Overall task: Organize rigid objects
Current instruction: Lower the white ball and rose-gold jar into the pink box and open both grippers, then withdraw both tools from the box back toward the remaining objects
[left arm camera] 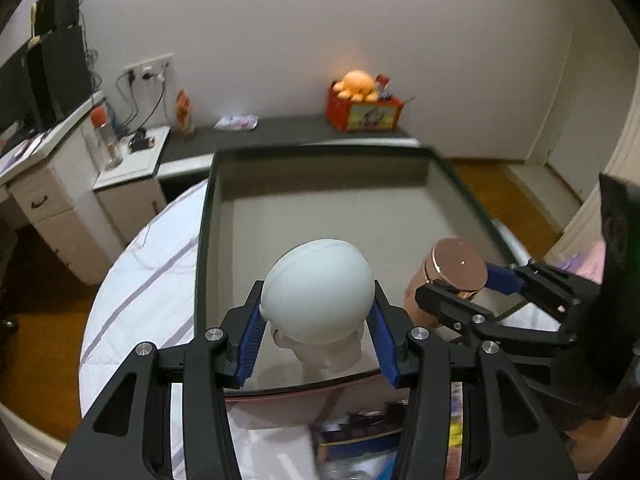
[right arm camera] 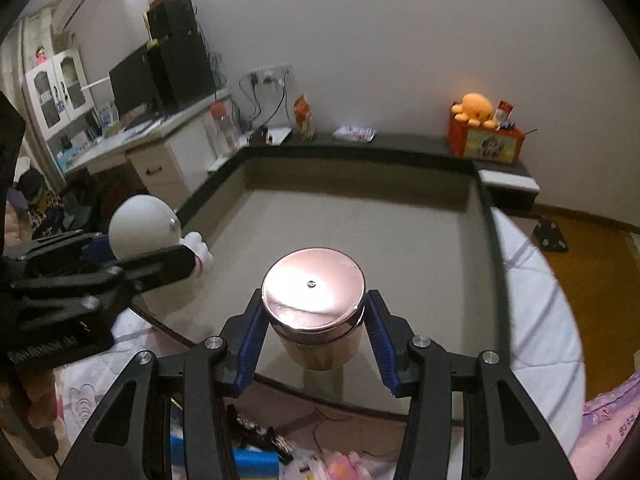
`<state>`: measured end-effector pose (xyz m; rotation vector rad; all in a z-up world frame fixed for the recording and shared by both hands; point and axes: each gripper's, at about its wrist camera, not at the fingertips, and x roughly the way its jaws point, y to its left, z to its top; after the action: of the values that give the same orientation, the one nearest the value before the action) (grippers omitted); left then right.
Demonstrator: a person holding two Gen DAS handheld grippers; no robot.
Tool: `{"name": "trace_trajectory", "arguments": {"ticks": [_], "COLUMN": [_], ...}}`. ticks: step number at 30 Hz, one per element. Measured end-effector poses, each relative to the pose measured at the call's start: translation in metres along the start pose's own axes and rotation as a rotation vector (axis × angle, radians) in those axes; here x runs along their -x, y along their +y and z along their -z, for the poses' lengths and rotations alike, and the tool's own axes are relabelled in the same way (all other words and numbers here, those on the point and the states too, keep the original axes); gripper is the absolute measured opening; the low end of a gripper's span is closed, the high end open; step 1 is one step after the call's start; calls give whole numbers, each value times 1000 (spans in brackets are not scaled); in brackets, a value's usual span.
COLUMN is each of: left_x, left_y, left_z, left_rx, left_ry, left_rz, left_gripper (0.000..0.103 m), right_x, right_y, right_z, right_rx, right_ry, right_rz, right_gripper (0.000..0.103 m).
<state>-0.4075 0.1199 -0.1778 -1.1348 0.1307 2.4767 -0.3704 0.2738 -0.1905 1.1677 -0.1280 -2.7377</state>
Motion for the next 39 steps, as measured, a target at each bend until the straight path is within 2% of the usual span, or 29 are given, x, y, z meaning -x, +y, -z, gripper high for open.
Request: {"name": "trace_trajectory", "arguments": {"ticks": [4, 7, 10, 12, 13, 15, 17, 18, 20, 21, 24, 29, 34, 37, 39], "left_x": [-15, -19, -20, -19, -17, -11, 0, 5, 19, 27, 55, 122, 176, 196, 206], "left_y": [4, 8, 8, 7, 7, 6, 7, 9, 13, 14, 19, 21, 14, 12, 9], "left_z": [6, 9, 11, 11, 11, 13, 16, 17, 20, 22, 30, 53, 83, 99, 107], "left_rx": [1, 8, 7, 6, 3, 5, 19, 25, 39, 45, 68, 110, 137, 167, 150], "left_ry": [35, 46, 46, 44, 34, 18, -1, -11, -38, -49, -102, -245, -362, -403, -406], "left_rz": [2, -4, -9, -10, -17, -25, -30, -29, -37, -40, -52, -76, -76, -103, -124], "left_gripper": [49, 49, 51, 65, 68, 80, 84, 87, 90, 92, 95, 103, 103, 103, 103], "right_x": [-18, -19, -19, -19, -17, -16, -10, -6, 3, 11, 34, 86, 142, 168, 182], "right_y": [6, 5, 3, 0, -1, 0, -1, -1, 0, 0, 0, 2, 19, 33, 39], "right_z": [5, 7, 7, 8, 9, 9, 9, 9, 7, 7, 6, 17, 41, 53, 61], "right_rx": [15, 0, 6, -16, -21, -25, -26, -27, -32, -32, -32, -36, -17, 14, 33], "right_ry": [55, 60, 68, 71, 69, 72, 62, 50, 28, 8, -38, -147, -256, -316, -348], "right_rz": [10, -3, 25, 9, 10, 11, 10, 12, 22, 23, 22, 25, -2, 7, 18], "right_gripper": [50, 50, 50, 50, 50, 51, 57, 61, 77, 78, 78, 82, 84, 87, 87]}}
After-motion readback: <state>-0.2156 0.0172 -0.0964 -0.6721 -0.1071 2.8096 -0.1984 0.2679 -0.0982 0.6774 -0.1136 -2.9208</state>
